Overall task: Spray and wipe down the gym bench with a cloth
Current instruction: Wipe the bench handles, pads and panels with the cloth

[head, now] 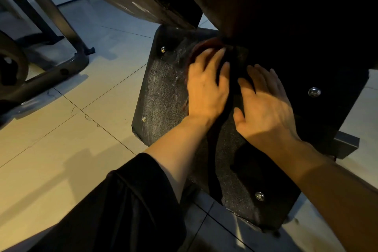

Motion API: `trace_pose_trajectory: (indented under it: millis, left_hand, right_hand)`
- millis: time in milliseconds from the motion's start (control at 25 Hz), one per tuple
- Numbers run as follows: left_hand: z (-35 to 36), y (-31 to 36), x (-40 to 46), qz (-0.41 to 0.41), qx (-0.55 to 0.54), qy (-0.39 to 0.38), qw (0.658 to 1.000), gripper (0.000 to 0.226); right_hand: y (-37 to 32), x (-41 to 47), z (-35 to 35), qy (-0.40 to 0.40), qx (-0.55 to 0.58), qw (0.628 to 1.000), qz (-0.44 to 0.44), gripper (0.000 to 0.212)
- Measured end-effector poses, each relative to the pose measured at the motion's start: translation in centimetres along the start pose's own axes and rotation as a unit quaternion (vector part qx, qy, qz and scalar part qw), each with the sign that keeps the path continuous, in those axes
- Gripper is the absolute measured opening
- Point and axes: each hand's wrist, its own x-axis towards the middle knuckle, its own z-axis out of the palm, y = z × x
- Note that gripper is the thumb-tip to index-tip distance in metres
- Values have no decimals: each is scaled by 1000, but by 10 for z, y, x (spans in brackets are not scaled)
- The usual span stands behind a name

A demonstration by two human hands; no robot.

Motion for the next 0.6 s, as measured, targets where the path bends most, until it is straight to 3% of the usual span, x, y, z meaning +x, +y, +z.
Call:
trace_pose_trajectory:
  millis: [80,240,400,440,560,600]
  left_hand:
    - [1,-4,6,64,30,-7,997,40]
    - [-5,-28,10,68,81,-31,994,39]
    - [-7,-41,23,-151,41,51,986,38]
    - [-7,-38,22,-120,43,52,990,38]
    - [-8,-30,13,107,55,-21,992,38]
    - [-9,-33,18,113,72,-33,990,40]
  right_hand:
    - [-6,6,1,15,14,1000,-1,65]
    - [-10,13,4,5,26,1000,-11,62]
    - [-11,18,8,-9,22,1000,-14,62]
    - [-13,19,8,-14,16,1000,-14,62]
    - [-19,24,10,-7,22,1000,-20,61]
    - [-22,26,9,-9,24,999,-21,61]
